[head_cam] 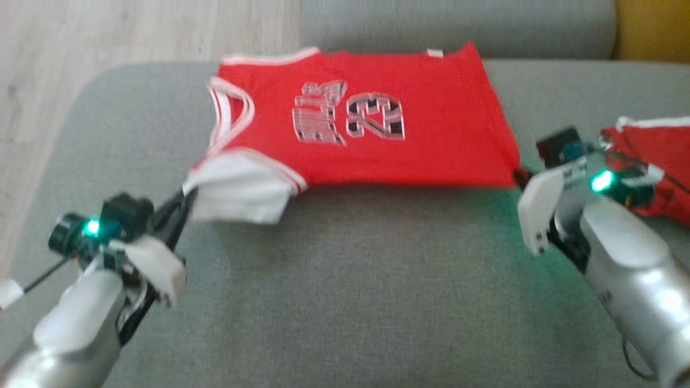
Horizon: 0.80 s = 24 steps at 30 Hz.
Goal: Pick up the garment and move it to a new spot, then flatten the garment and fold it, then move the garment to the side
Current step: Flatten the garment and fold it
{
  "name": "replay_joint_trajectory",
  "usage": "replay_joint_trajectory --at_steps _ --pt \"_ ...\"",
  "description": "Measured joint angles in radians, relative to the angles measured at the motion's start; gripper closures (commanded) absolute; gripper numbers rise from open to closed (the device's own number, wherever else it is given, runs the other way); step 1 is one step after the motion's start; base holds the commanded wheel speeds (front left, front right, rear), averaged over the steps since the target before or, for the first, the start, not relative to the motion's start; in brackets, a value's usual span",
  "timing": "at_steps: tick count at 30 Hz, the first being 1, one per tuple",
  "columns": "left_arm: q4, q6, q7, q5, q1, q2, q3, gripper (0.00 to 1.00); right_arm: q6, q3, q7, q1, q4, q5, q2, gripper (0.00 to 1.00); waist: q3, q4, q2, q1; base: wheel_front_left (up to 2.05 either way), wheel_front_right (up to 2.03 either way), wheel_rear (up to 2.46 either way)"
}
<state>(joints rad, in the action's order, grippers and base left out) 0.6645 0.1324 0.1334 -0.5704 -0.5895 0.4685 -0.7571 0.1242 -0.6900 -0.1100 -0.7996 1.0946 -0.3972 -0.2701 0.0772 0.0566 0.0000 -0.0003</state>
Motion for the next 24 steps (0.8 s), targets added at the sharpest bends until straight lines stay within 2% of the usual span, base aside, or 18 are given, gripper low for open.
replay_joint_trajectory --at_steps 6,9,12,17,24 --pt "-0.169 0.000 -0.094 -0.039 0.122 0.098 -0.067 1.00 0.000 -0.176 -0.170 0.137 -0.250 -0.244 -0.168 1.00 -0.092 0.004 0.0000 0.0000 0.00 0.00 0.00" --pt "-0.266 -0.001 -0.142 -0.053 0.192 0.136 -0.088 1.00 0.000 -0.227 -0.229 0.182 -0.365 -0.337 -0.250 1.00 -0.129 0.004 0.0000 0.0000 0.00 0.00 0.00" --pt "-0.363 -0.026 -0.179 -0.073 0.246 0.166 -0.093 1.00 0.000 -0.255 -0.260 0.222 -0.464 -0.400 -0.312 1.00 -0.155 0.005 0.0000 0.0000 0.00 0.00 0.00" --pt "-0.507 -0.080 -0.235 -0.093 0.303 0.217 -0.093 1.00 0.000 -0.283 -0.293 0.257 -0.580 -0.445 -0.365 1.00 -0.165 0.004 0.0000 0.0003 0.00 0.00 0.00" --pt "-0.545 -0.088 -0.293 -0.093 0.294 0.237 -0.094 1.00 0.000 -0.256 -0.299 0.258 -0.609 -0.447 -0.372 1.00 -0.141 0.007 0.0000 0.0003 0.00 0.00 0.00"
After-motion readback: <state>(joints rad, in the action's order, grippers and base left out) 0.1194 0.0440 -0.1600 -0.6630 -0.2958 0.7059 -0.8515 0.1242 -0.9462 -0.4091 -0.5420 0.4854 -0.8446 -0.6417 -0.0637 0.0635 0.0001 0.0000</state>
